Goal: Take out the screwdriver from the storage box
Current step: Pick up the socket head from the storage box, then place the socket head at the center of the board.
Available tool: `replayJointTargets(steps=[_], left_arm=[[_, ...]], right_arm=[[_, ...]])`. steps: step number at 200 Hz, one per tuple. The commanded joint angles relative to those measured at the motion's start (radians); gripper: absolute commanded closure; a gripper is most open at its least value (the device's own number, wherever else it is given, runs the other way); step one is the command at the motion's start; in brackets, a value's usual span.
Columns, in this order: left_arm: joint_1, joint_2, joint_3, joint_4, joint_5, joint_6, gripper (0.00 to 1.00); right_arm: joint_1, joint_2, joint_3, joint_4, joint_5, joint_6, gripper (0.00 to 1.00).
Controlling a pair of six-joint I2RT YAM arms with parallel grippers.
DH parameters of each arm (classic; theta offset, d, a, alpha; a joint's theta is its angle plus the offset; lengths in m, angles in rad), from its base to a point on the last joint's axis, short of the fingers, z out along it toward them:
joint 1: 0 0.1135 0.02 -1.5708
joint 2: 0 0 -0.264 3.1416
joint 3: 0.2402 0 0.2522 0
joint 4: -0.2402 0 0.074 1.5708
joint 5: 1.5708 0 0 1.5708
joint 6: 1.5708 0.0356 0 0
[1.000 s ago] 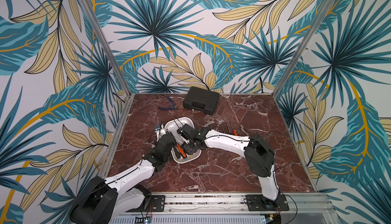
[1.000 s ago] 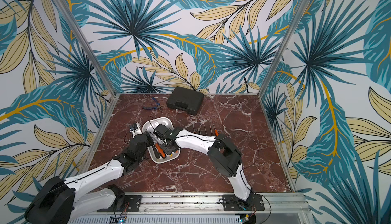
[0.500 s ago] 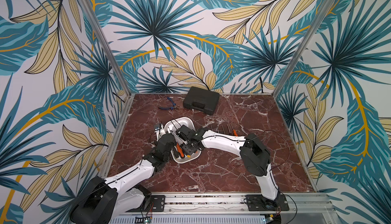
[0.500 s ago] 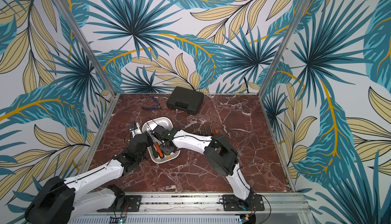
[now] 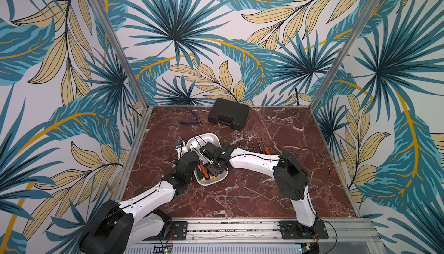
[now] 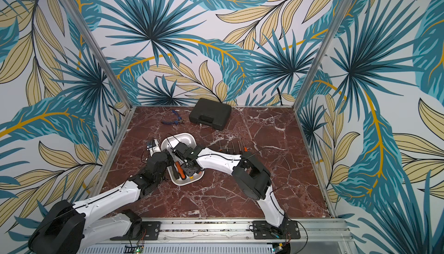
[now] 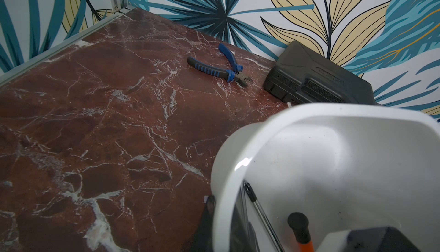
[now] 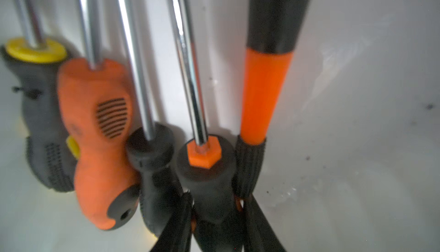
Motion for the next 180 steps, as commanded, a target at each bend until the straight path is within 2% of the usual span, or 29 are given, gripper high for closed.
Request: replayJointTargets(steps=[1, 91, 136, 180], left_arm=[[0.003, -0.025, -0.001, 0.066, -0.002, -0.022, 1.0], [0.003, -0.017, -0.014, 0.093, -0.005, -0.023, 1.0], [0.005, -0.009, -0.014, 0.1, -0.005, -0.014, 1.0], [0.009, -0.012, -0.015, 0.1, -0.002, -0.013, 1.0]], right_arm=[[-0.014, -0.082, -0.039, -0.007, -0.051, 0.012, 0.87], [-0.088, -0.22, -0.133, 0.031, -0.172, 0.056, 0.86], [-0.162, -0.297, -0.175, 0.025, -0.216, 0.08, 0.86], [-0.365, -0.419, -0.264, -0.011, -0.197, 0.064, 0.86]])
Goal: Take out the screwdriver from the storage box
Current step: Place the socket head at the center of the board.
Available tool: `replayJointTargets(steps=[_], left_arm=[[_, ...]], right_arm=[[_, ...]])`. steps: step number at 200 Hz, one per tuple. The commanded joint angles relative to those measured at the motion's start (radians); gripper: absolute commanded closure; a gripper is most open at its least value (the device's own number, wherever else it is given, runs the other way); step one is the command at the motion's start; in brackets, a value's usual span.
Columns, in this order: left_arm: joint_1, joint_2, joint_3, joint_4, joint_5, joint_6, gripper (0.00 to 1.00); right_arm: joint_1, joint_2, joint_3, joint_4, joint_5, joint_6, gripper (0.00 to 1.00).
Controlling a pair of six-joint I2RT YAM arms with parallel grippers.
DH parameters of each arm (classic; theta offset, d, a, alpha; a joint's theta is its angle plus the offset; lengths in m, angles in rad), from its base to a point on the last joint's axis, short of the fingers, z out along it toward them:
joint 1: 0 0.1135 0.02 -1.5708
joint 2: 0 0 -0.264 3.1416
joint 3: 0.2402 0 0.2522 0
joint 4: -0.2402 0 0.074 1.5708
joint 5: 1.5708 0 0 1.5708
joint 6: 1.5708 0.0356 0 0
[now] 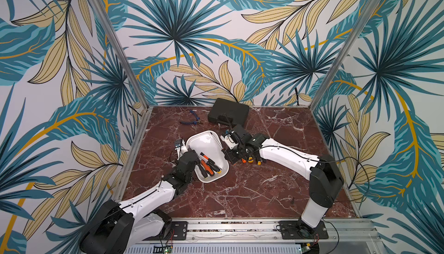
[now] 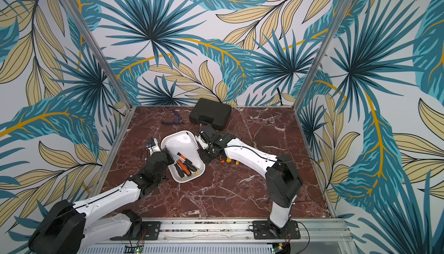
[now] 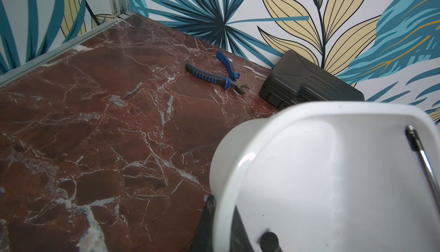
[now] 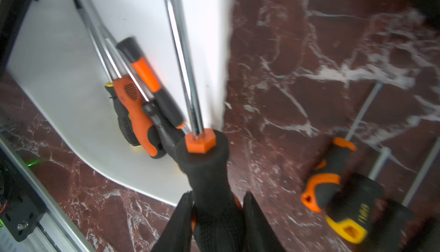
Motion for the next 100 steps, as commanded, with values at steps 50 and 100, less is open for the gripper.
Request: replayJointTargets(steps=[50, 100], left_arm=[[0.008, -0.018, -0.015, 0.057, 0.001, -0.012, 1.0], [0.012, -0.036, -0.016, 0.04, -0.008, -0.009, 1.0]], right_arm=[[-0.347, -0.08, -0.127, -0.064, 0.056, 0.02, 0.85], [-0.423, -0.115, -0.179, -0.028, -0.009, 0.006, 0.85]])
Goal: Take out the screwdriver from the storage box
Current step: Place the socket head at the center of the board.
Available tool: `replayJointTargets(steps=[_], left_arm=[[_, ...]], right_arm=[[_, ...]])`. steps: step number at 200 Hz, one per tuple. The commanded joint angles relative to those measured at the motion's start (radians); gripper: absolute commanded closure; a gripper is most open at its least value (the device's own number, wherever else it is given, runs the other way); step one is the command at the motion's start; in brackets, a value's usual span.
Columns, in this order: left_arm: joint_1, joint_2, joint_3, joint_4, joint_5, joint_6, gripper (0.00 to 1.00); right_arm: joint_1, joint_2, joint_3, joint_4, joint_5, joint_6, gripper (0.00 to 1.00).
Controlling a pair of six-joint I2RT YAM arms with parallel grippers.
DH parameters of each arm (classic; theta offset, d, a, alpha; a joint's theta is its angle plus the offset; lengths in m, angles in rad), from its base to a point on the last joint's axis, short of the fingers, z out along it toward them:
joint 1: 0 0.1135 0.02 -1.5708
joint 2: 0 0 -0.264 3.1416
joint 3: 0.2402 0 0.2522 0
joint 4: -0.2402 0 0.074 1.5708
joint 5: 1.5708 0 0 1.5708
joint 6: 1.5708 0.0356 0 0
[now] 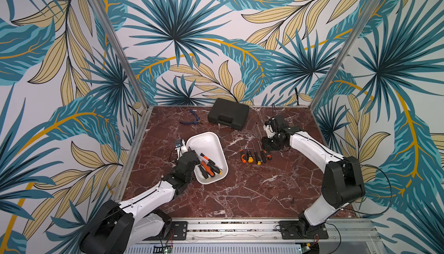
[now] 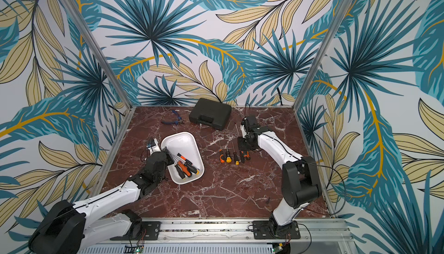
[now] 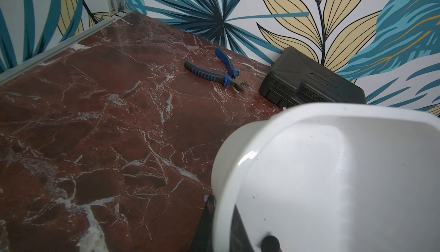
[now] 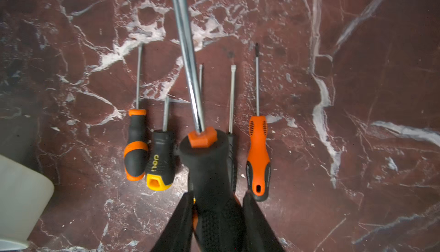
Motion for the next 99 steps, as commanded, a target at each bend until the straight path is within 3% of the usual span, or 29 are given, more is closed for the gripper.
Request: replayJointTargets(steps=[1, 99], left_arm=[[0.006, -0.034, -0.014, 0.047, -0.019, -0.017, 1.0], [0.007, -0.05, -0.017, 0.033, -0.021, -0.018, 1.0]], right_arm=[[0.023, -0.035, -0.027, 0.013, -0.027, 0.006, 0.85], [-0.12, 0.023, -0.015, -0.084, 0.099, -0.018, 0.85]])
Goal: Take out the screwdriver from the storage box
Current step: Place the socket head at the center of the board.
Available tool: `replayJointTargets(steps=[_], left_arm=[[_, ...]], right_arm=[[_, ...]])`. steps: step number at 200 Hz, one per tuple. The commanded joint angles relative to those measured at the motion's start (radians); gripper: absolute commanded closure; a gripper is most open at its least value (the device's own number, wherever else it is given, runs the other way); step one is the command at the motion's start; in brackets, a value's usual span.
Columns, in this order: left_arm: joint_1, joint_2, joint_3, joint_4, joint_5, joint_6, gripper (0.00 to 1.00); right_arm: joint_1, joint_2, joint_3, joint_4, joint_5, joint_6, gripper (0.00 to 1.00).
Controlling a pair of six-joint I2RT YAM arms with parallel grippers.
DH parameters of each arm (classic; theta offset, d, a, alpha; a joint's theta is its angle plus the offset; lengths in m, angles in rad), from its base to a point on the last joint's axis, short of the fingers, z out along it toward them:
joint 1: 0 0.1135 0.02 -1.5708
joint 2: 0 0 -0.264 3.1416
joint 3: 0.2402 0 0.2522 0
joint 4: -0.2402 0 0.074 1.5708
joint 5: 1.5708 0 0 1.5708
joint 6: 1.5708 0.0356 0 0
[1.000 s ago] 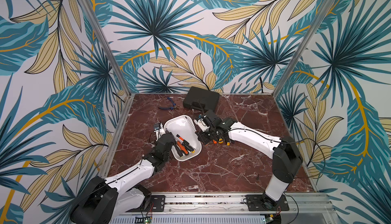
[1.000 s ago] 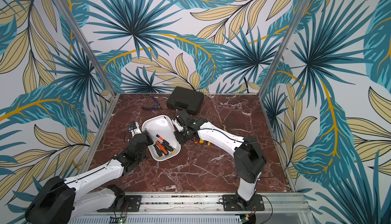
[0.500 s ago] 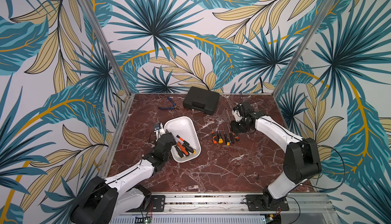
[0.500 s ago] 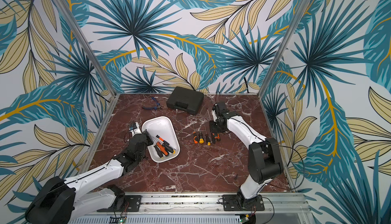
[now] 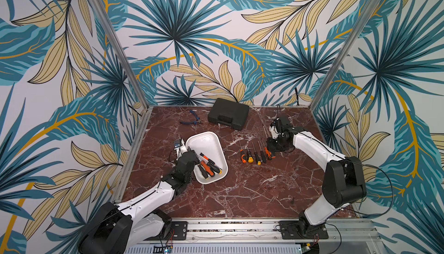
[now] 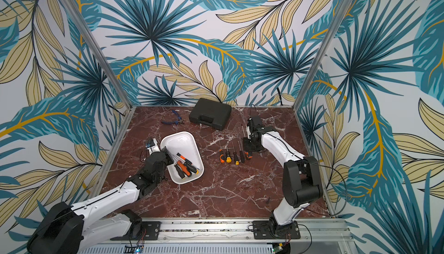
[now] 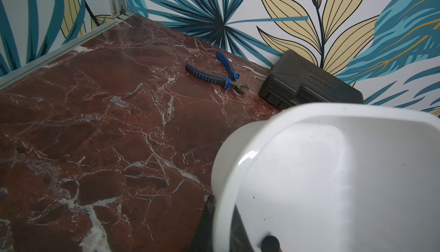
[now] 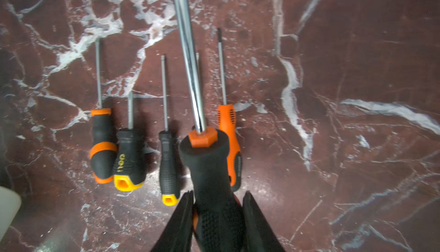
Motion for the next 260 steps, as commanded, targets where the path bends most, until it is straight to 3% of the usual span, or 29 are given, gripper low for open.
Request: replayJointTargets(steps=[1, 81, 173, 260], left_arm=[[0.005, -0.03, -0.017, 0.042, -0.019, -0.018, 1.0], [0.006, -0.031, -0.014, 0.042, -0.017, -0.014, 1.0], [0.006, -0.036, -0.012, 0.033, -0.012, -0.013, 1.0], [0.008, -0.026, -0.001, 0.03, 0.003, -0.01, 1.0]], right_arm=[[-0.038, 0.024, -0.005, -0.049, 0.062, -0.017, 0.85], [-0.093, 0.158, -0.013, -0.025, 0.083, -0.023, 0.85], [-0.101, 0.201, -0.009, -0.014, 0.048, -0.027, 0.79], [-0.101, 0.2, 0.0, -0.016, 0.02, -0.024, 0.64]])
